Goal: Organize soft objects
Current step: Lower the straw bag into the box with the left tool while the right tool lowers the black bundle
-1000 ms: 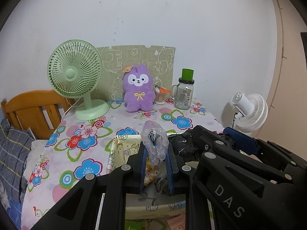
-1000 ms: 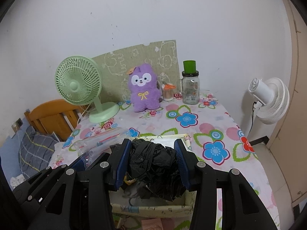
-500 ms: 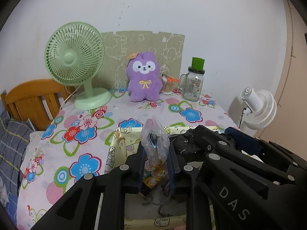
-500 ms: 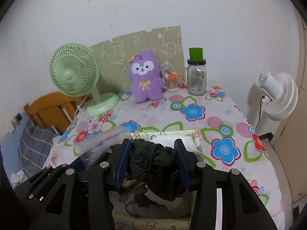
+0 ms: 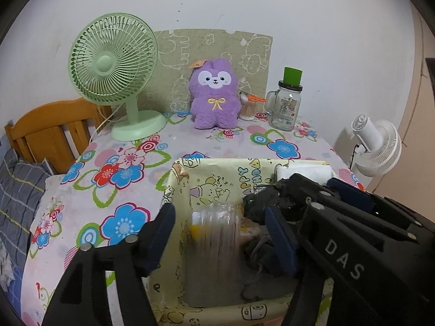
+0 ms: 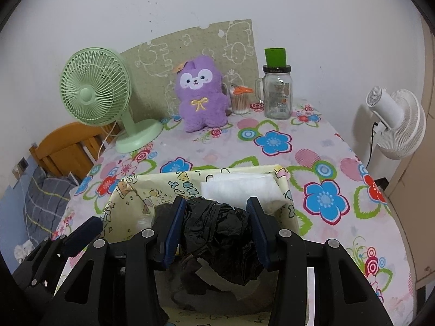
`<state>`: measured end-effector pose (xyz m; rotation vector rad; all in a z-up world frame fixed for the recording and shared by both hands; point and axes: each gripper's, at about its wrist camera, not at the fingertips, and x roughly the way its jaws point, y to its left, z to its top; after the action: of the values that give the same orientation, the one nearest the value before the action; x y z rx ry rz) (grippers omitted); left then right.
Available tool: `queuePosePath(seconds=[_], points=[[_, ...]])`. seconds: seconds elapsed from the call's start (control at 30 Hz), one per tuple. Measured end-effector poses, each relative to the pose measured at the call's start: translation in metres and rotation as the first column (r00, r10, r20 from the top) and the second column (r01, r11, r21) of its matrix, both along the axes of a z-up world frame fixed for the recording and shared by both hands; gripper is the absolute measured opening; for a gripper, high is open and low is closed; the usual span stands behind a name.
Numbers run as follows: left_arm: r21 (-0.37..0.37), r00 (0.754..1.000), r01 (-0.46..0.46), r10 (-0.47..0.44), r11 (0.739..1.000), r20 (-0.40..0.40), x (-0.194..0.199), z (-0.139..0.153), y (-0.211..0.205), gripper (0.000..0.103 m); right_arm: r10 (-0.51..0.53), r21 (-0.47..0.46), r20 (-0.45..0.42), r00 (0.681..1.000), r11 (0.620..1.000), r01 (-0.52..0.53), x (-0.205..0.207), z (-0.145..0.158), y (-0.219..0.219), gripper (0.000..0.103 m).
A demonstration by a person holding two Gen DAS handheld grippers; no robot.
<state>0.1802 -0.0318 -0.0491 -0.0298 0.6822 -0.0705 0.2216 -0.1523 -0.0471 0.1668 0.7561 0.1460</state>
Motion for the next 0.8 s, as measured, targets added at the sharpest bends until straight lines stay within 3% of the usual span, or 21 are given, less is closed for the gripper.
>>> queuePosePath(seconds=[0.27,0.43,0.8], points=[[0.006,1.0,0.013,-0.013,1.0,0.007,-0.005,0.0,-0.004,0.078,0.025,-0.001,-0.002,1.0,1.0,-0.025,-0.001,-0.001,0.006,0.055],[0.006,1.0,0.009,-0.009,1.0,0.006,-0.009,-0.001,-0.004,0.081,0.045,0.004,-0.003,0.999,0.999,-0.044,-0.005,-0.001,0.006,0.075],[0.012,1.0,0.016,-0.016,1.0,0.006,-0.024,0.0,-0.007,0.095,0.048,-0.001,-0.003,0.999,0.999,-0.048,-0.024,0.002,0.003,0.084]])
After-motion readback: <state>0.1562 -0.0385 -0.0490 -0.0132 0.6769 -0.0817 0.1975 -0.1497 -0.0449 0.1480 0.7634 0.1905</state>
